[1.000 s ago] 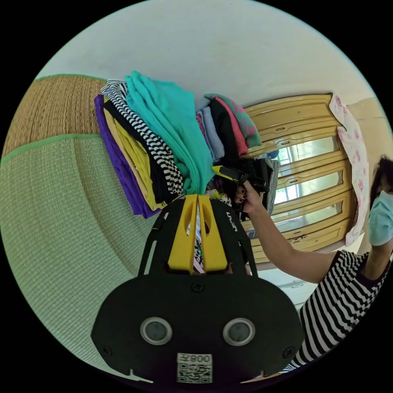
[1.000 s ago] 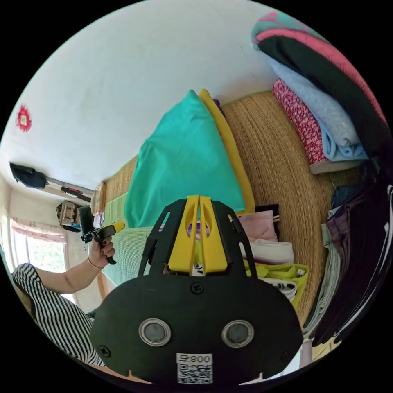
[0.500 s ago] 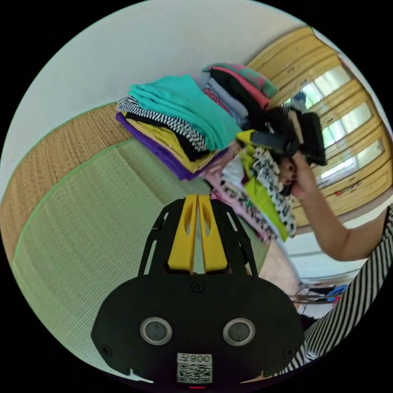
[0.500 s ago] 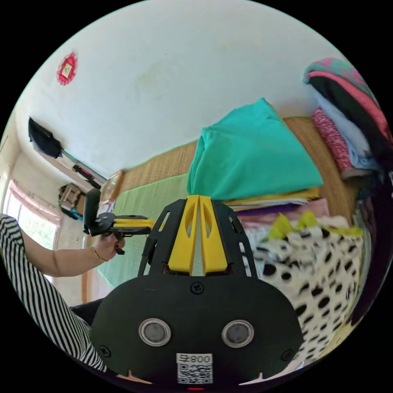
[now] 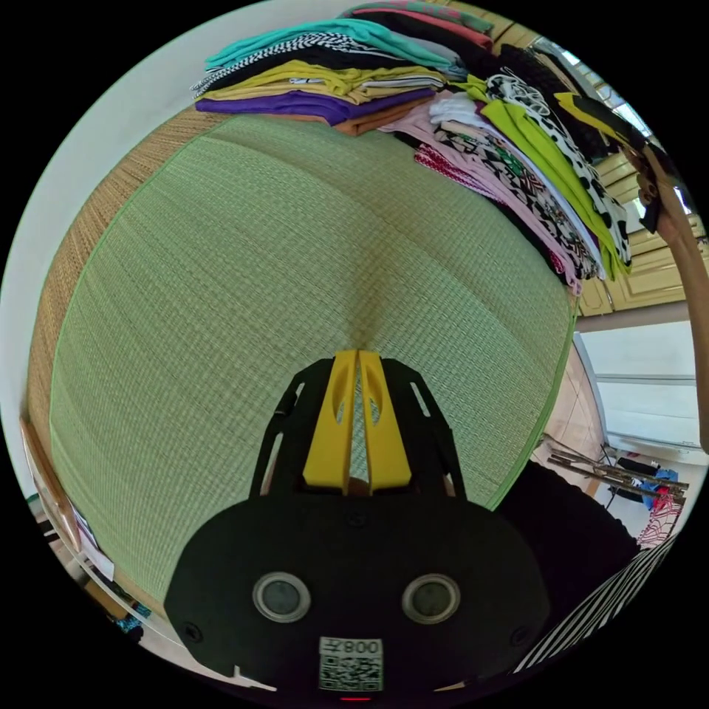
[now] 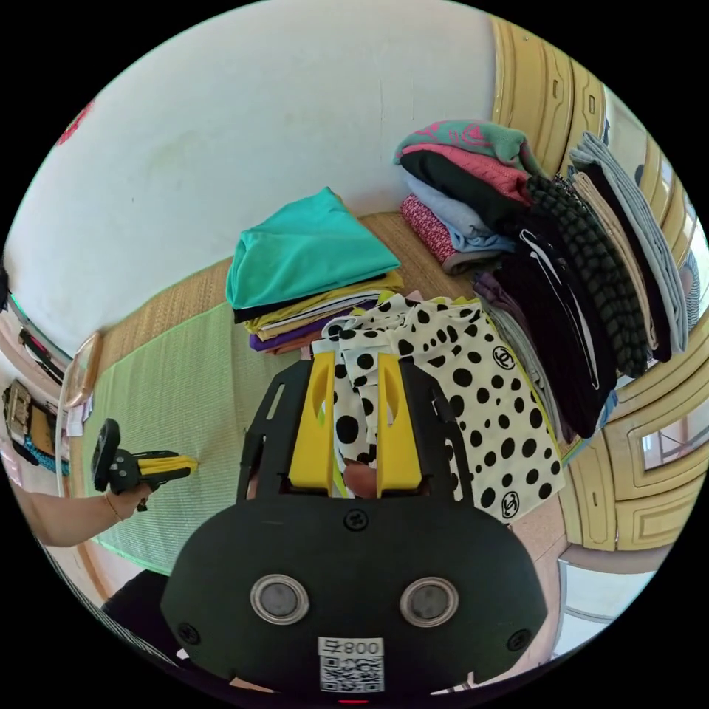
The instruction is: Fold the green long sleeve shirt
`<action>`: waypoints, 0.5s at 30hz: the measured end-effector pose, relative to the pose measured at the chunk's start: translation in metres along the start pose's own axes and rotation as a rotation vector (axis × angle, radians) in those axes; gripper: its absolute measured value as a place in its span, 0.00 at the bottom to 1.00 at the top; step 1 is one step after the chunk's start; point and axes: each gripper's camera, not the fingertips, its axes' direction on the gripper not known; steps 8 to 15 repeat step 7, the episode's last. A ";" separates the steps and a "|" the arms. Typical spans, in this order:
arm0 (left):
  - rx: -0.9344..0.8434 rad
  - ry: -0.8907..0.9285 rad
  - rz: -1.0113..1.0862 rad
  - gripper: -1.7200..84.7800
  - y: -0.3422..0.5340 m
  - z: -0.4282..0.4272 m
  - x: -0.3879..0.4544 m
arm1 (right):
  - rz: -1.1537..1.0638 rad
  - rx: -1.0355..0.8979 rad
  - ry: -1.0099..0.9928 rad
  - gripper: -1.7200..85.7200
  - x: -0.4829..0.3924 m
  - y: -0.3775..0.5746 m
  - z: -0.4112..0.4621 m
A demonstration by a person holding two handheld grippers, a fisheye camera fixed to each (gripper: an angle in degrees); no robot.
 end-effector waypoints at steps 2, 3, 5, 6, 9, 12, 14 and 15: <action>0.003 0.016 -0.009 0.02 0.009 0.006 0.001 | -0.003 -0.012 0.036 0.13 -0.007 0.003 0.007; 0.001 0.016 -0.006 0.02 0.011 0.008 0.001 | -0.008 -0.026 0.040 0.14 -0.011 0.005 0.012; 0.000 0.014 0.007 0.02 0.021 0.015 0.002 | -0.007 -0.034 0.067 0.14 -0.017 0.010 0.020; 0.003 0.014 0.008 0.02 0.024 0.017 0.002 | -0.008 -0.051 0.084 0.14 -0.019 0.014 0.027; 0.011 0.013 0.009 0.02 0.031 0.021 0.002 | -0.005 -0.063 0.091 0.14 -0.020 0.016 0.031; 0.011 0.013 0.009 0.02 0.031 0.021 0.002 | -0.005 -0.063 0.091 0.14 -0.020 0.016 0.031; 0.011 0.013 0.009 0.02 0.031 0.021 0.002 | -0.005 -0.063 0.091 0.14 -0.020 0.016 0.031; 0.011 0.013 0.009 0.02 0.031 0.021 0.002 | -0.005 -0.063 0.091 0.14 -0.020 0.016 0.031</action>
